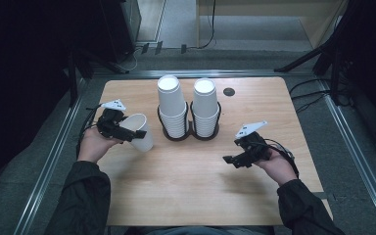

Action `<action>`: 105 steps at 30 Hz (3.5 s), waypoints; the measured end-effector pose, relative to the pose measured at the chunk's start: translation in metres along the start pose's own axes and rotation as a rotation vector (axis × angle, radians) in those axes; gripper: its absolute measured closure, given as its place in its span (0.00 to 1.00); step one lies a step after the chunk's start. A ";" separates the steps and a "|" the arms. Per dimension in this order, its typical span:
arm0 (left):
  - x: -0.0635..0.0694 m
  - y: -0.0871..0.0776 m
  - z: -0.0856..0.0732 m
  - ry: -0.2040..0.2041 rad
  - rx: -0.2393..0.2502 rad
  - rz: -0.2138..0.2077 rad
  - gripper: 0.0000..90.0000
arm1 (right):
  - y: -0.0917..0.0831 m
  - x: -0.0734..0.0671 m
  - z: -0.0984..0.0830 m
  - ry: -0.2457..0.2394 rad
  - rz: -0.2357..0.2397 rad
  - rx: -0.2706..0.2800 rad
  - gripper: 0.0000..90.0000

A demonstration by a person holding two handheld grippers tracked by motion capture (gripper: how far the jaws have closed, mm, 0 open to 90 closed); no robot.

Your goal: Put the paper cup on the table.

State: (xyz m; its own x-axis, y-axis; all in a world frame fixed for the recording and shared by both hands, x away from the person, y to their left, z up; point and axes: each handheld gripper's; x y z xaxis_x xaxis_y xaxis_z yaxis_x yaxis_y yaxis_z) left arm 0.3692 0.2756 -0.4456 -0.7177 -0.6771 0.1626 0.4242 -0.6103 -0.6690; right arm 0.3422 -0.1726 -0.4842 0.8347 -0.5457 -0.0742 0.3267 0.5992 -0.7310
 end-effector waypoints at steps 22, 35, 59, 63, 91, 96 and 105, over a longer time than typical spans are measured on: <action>-0.035 -0.009 -0.009 -0.059 -0.013 0.100 0.16 | 0.001 -0.001 0.001 -0.020 -0.019 -0.011 0.23; -0.048 -0.012 -0.020 -0.092 -0.036 0.185 0.15 | 0.001 0.001 -0.001 -0.013 -0.030 -0.029 0.23; -0.058 -0.010 -0.033 -0.128 -0.035 0.271 0.10 | 0.001 0.002 -0.003 -0.004 -0.022 -0.037 0.23; -0.055 -0.008 -0.032 -0.098 -0.049 0.279 0.09 | 0.001 0.002 -0.002 -0.001 -0.021 -0.037 0.23; -0.046 -0.016 -0.020 -0.127 -0.013 0.233 0.00 | 0.001 -0.007 -0.001 -0.079 0.009 -0.029 0.23; -0.043 -0.023 -0.015 -0.129 -0.007 0.248 0.00 | 0.001 -0.007 -0.001 -0.081 0.009 -0.029 0.23; -0.037 -0.036 -0.006 -0.117 0.017 0.261 0.00 | 0.001 -0.006 -0.001 -0.075 -0.001 -0.037 0.23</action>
State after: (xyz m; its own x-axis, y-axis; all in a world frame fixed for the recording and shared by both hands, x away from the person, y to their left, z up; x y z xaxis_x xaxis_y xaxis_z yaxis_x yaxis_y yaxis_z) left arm 0.3770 0.3248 -0.4317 -0.5147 -0.8546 0.0695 0.5966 -0.4152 -0.6868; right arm 0.3367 -0.1692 -0.4852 0.8659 -0.4996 -0.0236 0.3120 0.5763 -0.7553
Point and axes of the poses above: each handheld gripper's, and its own axes: y roughly forward along the jaws, z roughly out of its top, x roughly to its right, and after that the axes turned 3 degrees about x, right-handed
